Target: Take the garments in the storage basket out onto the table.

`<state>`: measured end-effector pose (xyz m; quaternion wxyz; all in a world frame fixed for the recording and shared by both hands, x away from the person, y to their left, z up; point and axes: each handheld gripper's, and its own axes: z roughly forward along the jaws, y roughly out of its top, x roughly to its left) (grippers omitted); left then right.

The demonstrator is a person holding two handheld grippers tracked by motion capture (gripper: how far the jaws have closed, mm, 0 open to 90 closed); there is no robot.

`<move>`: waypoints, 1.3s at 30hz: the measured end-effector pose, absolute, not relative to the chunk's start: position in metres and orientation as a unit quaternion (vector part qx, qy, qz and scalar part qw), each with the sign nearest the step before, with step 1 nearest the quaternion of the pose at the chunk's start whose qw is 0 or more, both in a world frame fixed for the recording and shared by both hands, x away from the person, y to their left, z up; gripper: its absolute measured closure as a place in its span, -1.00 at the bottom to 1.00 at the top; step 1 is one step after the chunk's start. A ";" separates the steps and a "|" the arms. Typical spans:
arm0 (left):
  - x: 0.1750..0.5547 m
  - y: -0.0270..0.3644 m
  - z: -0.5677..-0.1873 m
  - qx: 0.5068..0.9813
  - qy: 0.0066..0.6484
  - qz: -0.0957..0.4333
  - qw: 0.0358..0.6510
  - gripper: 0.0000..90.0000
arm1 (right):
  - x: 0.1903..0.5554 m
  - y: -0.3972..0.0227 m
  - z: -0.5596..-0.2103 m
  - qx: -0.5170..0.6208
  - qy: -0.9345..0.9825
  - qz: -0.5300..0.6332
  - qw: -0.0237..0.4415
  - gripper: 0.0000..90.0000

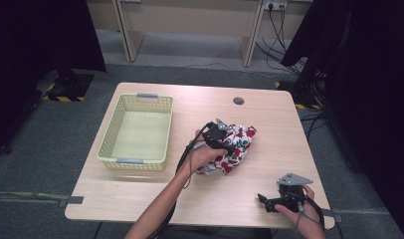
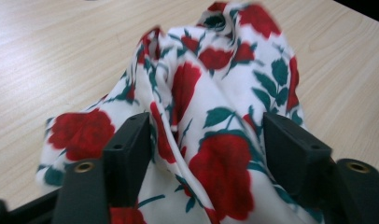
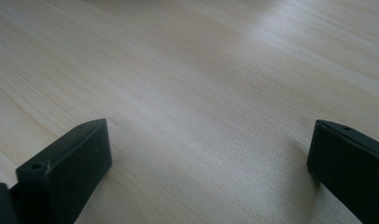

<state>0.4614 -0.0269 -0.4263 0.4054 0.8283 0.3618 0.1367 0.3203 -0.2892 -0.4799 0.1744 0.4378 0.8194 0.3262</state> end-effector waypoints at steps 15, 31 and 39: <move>0.460 -0.018 -0.416 0.813 0.381 0.150 0.413 -0.72 | 0.320 -0.289 -0.480 0.438 0.819 0.326 0.174 -0.99; 0.455 -0.002 -0.414 0.806 0.387 0.168 0.416 -0.90 | 0.320 -0.289 -0.480 0.438 0.819 0.326 0.174 -0.99; 0.454 0.012 -0.412 0.795 0.393 0.173 0.428 -0.97 | 0.320 -0.289 -0.480 0.438 0.819 0.326 0.174 -0.99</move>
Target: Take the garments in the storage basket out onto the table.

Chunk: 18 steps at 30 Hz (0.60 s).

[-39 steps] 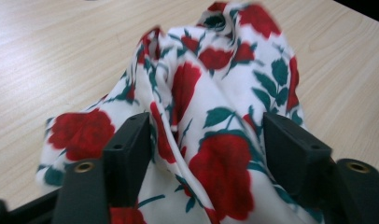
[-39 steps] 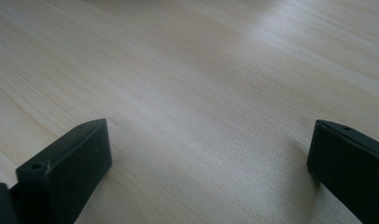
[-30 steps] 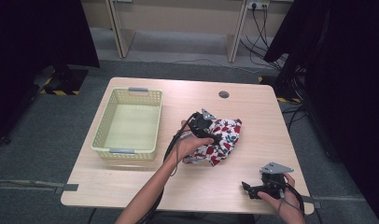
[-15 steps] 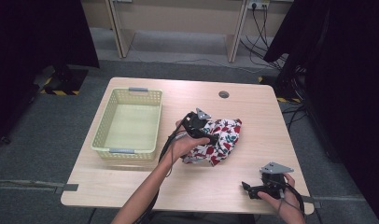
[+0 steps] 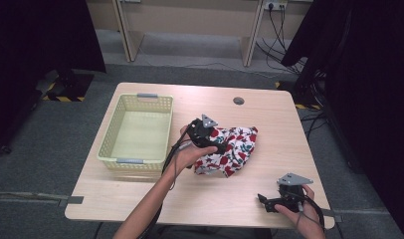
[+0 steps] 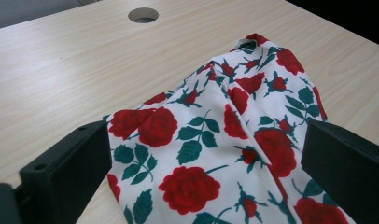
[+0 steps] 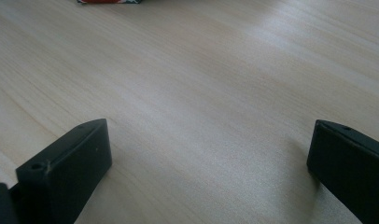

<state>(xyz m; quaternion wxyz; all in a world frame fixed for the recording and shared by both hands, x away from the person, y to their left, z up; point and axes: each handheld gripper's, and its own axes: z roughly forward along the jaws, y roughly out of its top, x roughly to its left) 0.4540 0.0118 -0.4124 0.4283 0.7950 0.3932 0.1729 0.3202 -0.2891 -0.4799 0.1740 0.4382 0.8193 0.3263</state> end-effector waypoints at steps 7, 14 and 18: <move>0.453 0.022 -0.412 0.792 0.394 0.177 0.431 -0.97 | 0.320 -0.289 -0.480 0.438 0.819 0.326 0.174 -0.99; 0.451 0.032 -0.411 0.790 0.396 0.178 0.432 -0.96 | 0.320 -0.289 -0.480 0.438 0.819 0.326 0.174 -0.99; 0.449 0.035 -0.410 0.788 0.397 0.177 0.435 -0.96 | 0.320 -0.289 -0.480 0.438 0.819 0.326 0.174 -1.00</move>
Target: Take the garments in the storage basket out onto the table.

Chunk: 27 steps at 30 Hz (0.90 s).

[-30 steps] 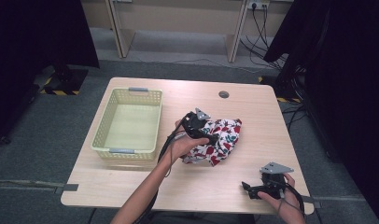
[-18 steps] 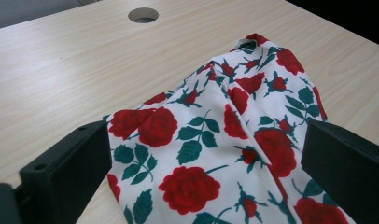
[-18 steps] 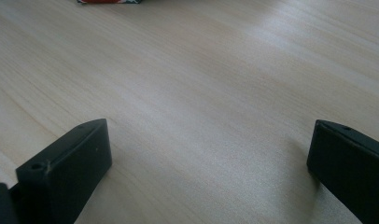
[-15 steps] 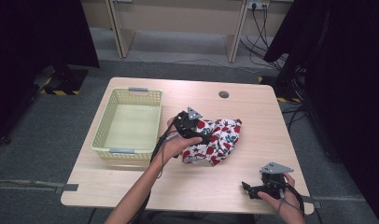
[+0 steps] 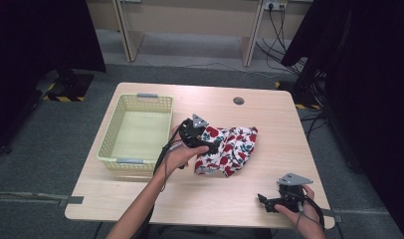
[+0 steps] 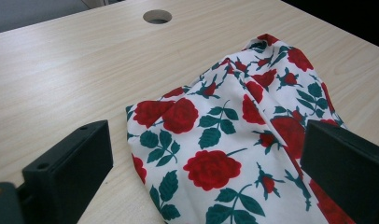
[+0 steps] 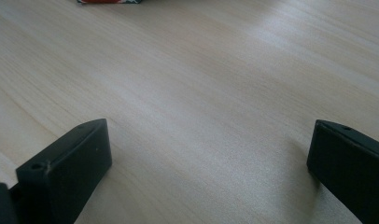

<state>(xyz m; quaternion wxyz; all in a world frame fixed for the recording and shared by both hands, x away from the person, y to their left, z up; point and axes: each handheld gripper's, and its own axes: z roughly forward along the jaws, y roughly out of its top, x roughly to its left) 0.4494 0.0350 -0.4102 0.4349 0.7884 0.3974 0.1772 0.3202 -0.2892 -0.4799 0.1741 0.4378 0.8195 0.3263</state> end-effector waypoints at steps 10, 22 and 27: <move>0.441 0.045 -0.412 0.788 0.398 0.172 0.438 -0.96 | 0.320 -0.289 -0.480 0.438 0.819 0.326 0.174 -0.99; 0.427 0.059 -0.413 0.783 0.396 0.176 0.447 -0.95 | 0.320 -0.289 -0.480 0.437 0.820 0.327 0.175 -0.99; 0.421 0.063 -0.414 0.783 0.394 0.174 0.450 -0.95 | 0.320 -0.289 -0.480 0.438 0.819 0.326 0.174 -0.99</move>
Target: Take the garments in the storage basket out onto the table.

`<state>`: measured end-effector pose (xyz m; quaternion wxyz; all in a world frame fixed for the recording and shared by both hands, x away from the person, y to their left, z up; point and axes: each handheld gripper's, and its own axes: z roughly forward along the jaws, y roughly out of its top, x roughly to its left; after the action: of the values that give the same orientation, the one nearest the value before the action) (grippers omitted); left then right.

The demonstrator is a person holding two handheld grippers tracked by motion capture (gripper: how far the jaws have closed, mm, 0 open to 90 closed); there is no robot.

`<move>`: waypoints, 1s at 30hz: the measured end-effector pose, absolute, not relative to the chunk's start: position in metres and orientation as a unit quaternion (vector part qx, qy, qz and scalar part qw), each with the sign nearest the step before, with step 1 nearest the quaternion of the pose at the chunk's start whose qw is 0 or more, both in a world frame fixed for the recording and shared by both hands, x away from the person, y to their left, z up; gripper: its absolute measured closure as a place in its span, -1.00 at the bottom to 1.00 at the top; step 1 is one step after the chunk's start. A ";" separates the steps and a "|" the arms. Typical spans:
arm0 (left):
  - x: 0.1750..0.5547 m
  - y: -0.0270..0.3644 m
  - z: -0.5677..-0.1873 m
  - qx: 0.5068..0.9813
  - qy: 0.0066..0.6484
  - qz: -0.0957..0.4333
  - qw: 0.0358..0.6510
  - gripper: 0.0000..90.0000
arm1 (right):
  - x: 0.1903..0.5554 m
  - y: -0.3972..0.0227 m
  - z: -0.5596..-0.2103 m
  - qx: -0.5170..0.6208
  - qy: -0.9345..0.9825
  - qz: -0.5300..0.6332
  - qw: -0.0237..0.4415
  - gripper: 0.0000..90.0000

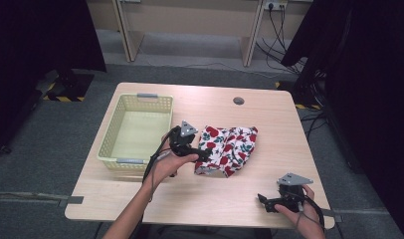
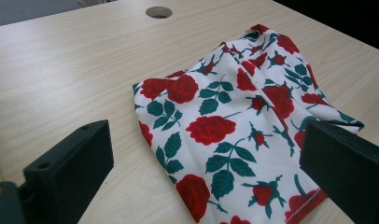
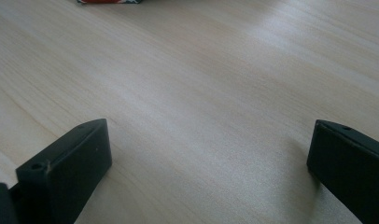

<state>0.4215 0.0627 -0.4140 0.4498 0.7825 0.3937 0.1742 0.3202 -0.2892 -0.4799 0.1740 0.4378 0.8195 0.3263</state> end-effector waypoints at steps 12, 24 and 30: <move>0.409 0.072 -0.413 0.780 0.391 0.177 0.455 -0.95 | 0.320 -0.289 -0.480 0.438 0.819 0.326 0.174 -0.99; 0.392 0.076 -0.421 0.786 0.380 0.167 0.458 -0.96 | 0.320 -0.289 -0.480 0.438 0.819 0.326 0.174 -0.99; 0.382 0.082 -0.422 0.784 0.379 0.168 0.463 -0.96 | 0.320 -0.289 -0.480 0.438 0.819 0.326 0.174 -0.99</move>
<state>0.3824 0.0819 -0.4222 0.4629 0.7837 0.3785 0.1679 0.3202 -0.2892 -0.4799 0.1740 0.4379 0.8195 0.3263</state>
